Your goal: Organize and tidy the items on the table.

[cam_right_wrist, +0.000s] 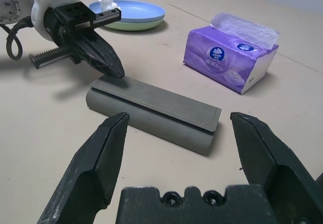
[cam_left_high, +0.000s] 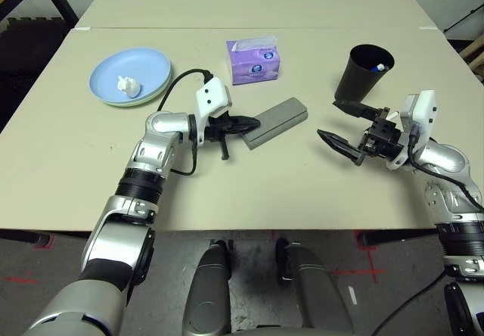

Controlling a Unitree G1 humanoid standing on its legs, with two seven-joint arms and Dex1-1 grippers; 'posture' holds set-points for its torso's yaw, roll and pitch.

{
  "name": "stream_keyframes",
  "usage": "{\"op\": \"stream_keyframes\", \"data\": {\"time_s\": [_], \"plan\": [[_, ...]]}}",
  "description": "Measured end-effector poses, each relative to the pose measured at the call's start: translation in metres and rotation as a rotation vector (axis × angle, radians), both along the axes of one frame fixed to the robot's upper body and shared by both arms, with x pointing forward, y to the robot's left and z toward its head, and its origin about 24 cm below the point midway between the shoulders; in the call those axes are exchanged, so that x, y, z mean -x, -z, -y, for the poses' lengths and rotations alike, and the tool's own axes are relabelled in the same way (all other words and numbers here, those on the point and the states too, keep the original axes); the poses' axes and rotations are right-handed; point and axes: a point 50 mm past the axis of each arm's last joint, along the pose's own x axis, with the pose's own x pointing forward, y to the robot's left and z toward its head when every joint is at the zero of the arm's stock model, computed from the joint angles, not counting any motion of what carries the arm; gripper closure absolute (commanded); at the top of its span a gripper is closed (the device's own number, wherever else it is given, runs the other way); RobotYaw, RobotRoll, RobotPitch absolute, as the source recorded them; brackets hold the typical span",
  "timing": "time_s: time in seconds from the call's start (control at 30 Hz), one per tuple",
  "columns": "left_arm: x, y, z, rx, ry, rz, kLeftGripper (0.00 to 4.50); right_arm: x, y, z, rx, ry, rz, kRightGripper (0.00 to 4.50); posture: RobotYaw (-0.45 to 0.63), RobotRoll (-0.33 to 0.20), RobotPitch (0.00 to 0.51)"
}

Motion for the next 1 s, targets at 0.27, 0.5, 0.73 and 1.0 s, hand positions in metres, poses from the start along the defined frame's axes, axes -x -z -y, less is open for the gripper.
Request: {"op": "stream_keyframes", "data": {"time_s": [0.27,0.5,0.73,1.0], "plan": [[0.002,0.01,-0.006,-0.053,-0.017,-0.03,4.49,0.0,0.0,0.0,0.0,0.0,0.002,0.0,0.06,0.0,0.224],[0.001,0.009,-0.007,-0.05,-0.022,-0.03,4.49,0.0,-0.001,0.0,0.002,0.0,0.007,0.0,0.07,0.0,0.222],[-0.002,0.008,-0.008,-0.035,-0.018,-0.029,4.49,-0.001,-0.001,0.001,0.015,0.007,0.007,0.0,0.06,0.0,0.221],[-0.001,-0.008,-0.012,0.084,0.081,-0.019,4.49,-0.003,0.0,0.003,0.022,0.016,0.003,0.0,0.06,0.0,0.223]]}}
